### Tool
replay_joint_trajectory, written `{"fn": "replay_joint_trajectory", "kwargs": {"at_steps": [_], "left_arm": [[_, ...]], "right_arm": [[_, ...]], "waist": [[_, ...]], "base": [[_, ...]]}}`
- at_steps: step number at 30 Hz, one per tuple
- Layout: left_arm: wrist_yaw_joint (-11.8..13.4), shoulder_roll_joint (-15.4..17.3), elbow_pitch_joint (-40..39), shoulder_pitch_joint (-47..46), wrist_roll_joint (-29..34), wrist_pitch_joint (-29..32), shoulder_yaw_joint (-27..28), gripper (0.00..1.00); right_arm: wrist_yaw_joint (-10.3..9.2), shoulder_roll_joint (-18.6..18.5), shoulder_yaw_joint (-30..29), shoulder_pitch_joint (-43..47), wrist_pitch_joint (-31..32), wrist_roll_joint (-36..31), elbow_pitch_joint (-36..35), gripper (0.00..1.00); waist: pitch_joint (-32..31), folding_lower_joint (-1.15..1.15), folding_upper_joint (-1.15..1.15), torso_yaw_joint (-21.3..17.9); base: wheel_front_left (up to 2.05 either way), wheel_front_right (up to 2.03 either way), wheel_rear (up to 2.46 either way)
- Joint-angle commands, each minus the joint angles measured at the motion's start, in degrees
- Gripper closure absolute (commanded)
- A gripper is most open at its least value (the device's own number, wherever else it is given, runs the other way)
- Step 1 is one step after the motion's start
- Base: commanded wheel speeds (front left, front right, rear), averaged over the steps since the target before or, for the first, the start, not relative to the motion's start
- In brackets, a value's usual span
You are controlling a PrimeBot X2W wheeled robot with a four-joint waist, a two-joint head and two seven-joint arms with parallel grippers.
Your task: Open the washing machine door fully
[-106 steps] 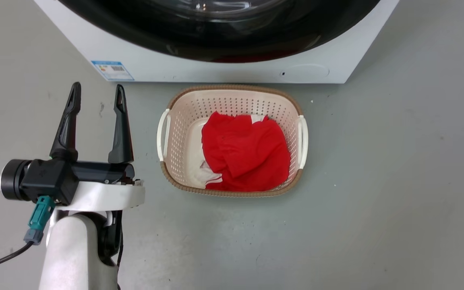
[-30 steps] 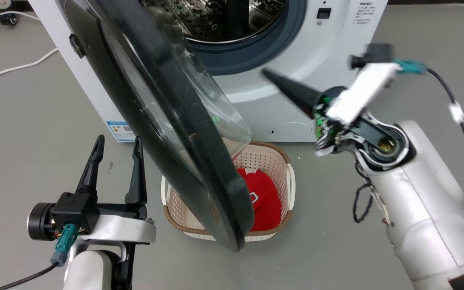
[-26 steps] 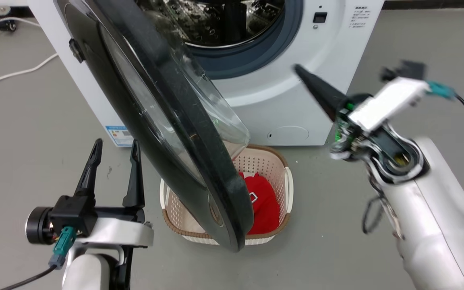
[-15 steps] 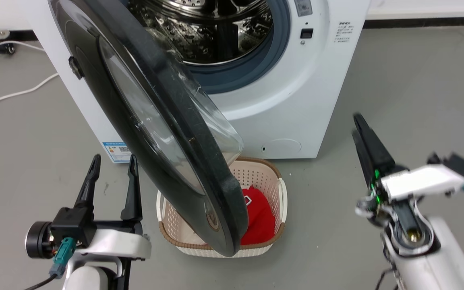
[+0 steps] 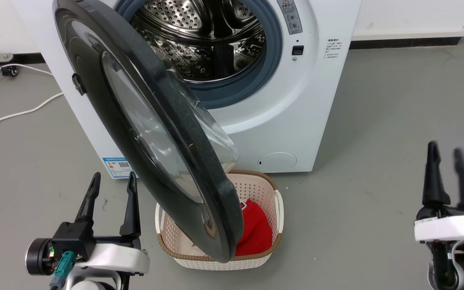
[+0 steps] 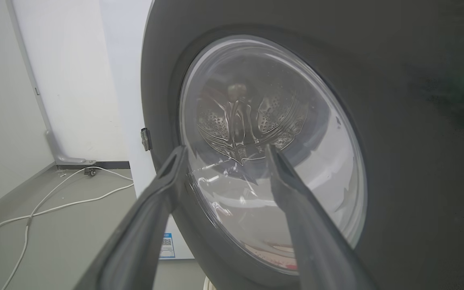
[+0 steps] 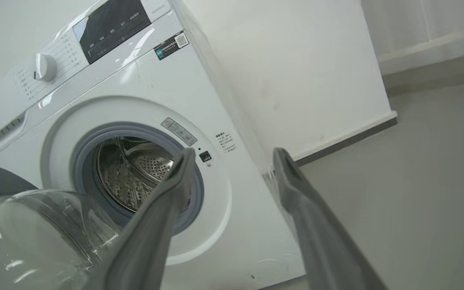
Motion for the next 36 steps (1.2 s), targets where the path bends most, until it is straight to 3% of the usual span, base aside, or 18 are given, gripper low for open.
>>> {"fn": "replay_joint_trajectory", "kwargs": {"at_steps": [1,5,10,19,32,34,35,36], "left_arm": [[0.1,0.0,-0.2,0.4,0.0,-0.1,0.2,0.00],[-0.2,0.0,-0.3,0.0,0.5,-0.1,0.4,0.00],[-0.4,0.0,-0.5,-0.6,1.0,-0.1,0.6,0.00],[-0.7,0.0,-0.4,-0.4,1.2,-0.1,0.9,0.00],[-0.9,0.0,0.1,-0.7,1.3,-0.1,1.1,0.00],[-0.9,0.0,0.2,-0.7,1.2,-0.1,1.1,0.62],[-0.9,0.0,0.2,-0.6,1.2,-0.1,1.1,1.00],[-0.9,0.0,0.3,-0.6,1.2,-0.1,1.2,1.00]], "right_arm": [[-0.01,1.2,-0.9,1.5,-0.1,-4.1,-1.8,0.00],[-0.01,3.1,-3.3,3.9,-0.1,-20.3,-9.7,0.00],[-0.02,3.8,0.4,8.6,-0.1,-34.1,-14.8,0.00],[-0.02,3.8,-0.8,9.9,0.0,-32.1,-8.8,0.00],[-0.02,3.8,-0.7,7.7,-0.1,-32.0,-6.7,0.00],[-0.02,3.8,-0.7,7.7,-0.1,-31.9,-6.6,0.00],[-0.02,3.8,-0.7,7.7,-0.1,-31.8,-6.6,0.00],[-0.02,3.8,-0.7,7.7,-0.1,-31.7,-6.6,0.00]], "waist": [[0.0,0.01,0.00,0.0],[0.0,0.01,0.00,0.1],[0.3,0.01,0.00,0.2],[0.5,0.01,0.00,0.1],[0.9,0.01,0.00,-0.1],[0.9,0.01,0.00,-0.1],[0.9,0.01,0.00,-0.1],[0.9,0.01,0.00,-0.1]], "base": [[0.00,0.00,0.00],[0.00,0.00,0.00],[0.00,0.00,0.00],[0.00,0.00,0.00],[0.00,0.00,0.00],[0.00,0.00,0.00],[0.00,0.00,0.00],[0.00,0.00,0.00]]}}
